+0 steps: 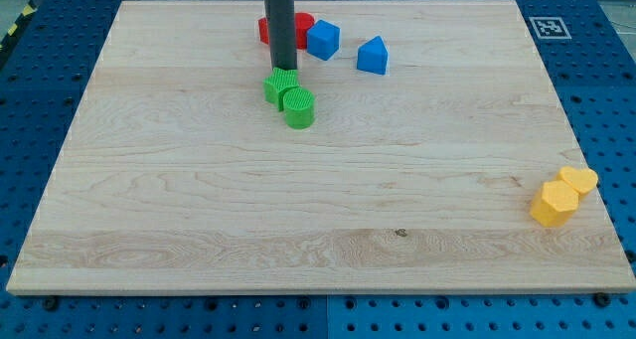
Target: Touch the blue triangle
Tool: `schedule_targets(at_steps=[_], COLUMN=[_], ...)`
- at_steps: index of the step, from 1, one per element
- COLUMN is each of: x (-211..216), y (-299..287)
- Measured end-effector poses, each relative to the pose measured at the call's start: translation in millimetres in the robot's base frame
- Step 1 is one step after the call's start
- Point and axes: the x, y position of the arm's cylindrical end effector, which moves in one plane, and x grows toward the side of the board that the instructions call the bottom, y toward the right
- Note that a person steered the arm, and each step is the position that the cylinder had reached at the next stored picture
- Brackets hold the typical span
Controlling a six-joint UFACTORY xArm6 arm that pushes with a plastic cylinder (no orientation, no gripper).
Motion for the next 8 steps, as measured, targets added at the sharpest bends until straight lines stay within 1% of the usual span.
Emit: schedule_targets(at_steps=[2,4,5,6,7,8], x=[26,45,46,45,45,46], y=[0,0,6,55,85,131])
